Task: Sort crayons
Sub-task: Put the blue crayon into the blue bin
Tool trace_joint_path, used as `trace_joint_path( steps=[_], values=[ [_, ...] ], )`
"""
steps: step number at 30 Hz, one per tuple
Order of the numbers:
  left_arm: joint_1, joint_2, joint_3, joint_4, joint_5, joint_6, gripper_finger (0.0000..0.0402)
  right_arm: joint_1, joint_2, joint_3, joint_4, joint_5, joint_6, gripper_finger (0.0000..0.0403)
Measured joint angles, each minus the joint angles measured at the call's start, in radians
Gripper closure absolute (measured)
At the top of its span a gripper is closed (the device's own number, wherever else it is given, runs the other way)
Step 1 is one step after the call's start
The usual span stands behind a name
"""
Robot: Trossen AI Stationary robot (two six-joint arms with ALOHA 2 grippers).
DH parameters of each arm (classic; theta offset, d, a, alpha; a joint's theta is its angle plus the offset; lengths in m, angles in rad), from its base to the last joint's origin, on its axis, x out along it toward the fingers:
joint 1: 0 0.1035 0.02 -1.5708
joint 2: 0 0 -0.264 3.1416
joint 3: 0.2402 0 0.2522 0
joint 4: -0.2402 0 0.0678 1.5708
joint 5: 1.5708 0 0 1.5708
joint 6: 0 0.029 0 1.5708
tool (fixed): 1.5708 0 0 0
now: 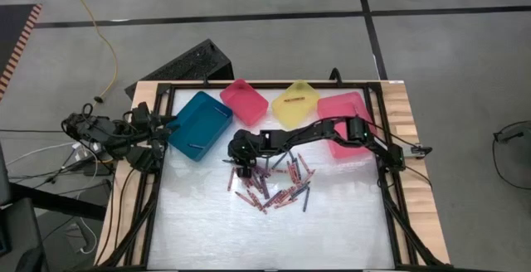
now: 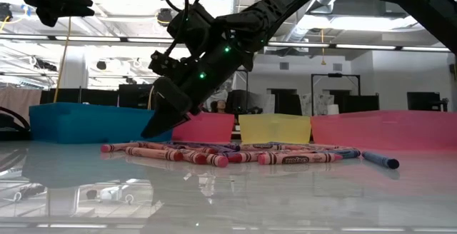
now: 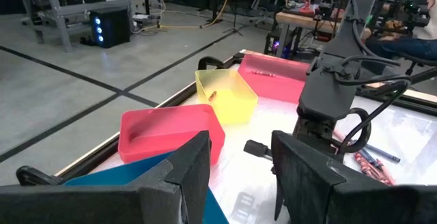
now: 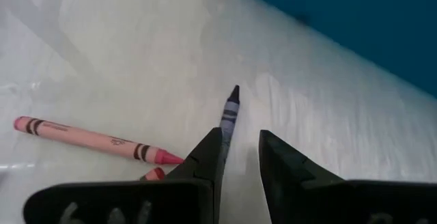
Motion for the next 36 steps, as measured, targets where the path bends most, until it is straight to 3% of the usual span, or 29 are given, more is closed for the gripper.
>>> trace_joint_path(
  steps=[13,19,29,36],
  values=[
    [0.0,0.0,0.0,0.0,0.0,-0.001,0.0256,0.005,0.02,0.003,0.018,-0.001,0.001,0.0311],
    [0.0,0.0,0.0,-0.002,0.0,-0.001,0.0256,-0.005,0.05,0.004,0.052,-0.068,0.051,0.0311],
    [0.0,0.0,0.0,-0.003,0.0,0.0,0.0256,-0.014,0.06,0.003,0.055,-0.074,0.053,0.0312],
    [0.0,0.0,0.0,-0.002,0.0,-0.001,0.0256,-0.016,0.06,0.003,0.039,-0.052,0.089,0.0359]
  ],
)
